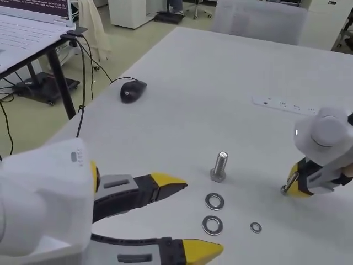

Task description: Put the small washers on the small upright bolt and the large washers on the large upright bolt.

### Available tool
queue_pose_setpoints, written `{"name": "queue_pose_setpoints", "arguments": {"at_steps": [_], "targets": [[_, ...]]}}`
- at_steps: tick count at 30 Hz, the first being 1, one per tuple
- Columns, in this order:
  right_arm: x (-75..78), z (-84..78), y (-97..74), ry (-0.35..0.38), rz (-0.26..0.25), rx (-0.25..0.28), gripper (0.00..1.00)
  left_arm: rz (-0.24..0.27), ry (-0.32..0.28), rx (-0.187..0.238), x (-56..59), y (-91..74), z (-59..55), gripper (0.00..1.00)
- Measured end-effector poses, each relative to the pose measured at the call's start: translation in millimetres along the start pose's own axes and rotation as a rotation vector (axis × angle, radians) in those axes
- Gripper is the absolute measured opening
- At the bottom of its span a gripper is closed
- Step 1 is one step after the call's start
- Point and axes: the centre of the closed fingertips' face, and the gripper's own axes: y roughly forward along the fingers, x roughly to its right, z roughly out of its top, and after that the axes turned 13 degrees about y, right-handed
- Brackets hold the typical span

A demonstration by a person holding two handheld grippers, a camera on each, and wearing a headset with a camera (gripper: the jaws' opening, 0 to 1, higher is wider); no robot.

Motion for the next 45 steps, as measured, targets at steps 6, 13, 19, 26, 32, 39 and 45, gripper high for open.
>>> {"name": "queue_pose_setpoints", "arguments": {"at_steps": [6,13,19,26,32,39,45], "targets": [[-1.5,0.7,-7.6,0.009,0.003,0.019,0.17,0.002,0.007,-0.001,-0.5,-1.0,1.1,0.49],[-7.2,-5.0,-23.8,-0.001,-0.006,0.027,0.19,0.001,0.035,0.005,0.9,-4.1,8.7,0.49],[-20.9,-7.6,-38.8,-0.02,-0.013,0.048,0.21,-0.008,0.062,0.008,6.6,-5.5,14.5,0.49],[-40.2,-7.8,-44.4,-0.024,-0.016,0.073,0.22,-0.015,0.087,0.014,15.6,-7.0,20.2,0.49],[-59.1,-2.3,-42.2,-0.026,-0.004,0.083,0.22,0.0,0.1,0.023,16.2,-11.1,23.1,0.49],[-82.6,17.9,-32.9,-0.052,0.026,0.108,0.21,0.01,0.104,0.033,20.3,-14.9,24.9,0.49],[-94.3,30.5,-21.0,-0.07,0.05,0.115,0.21,0.024,0.098,0.05,21.7,-18.9,27.4,0.5]]}}
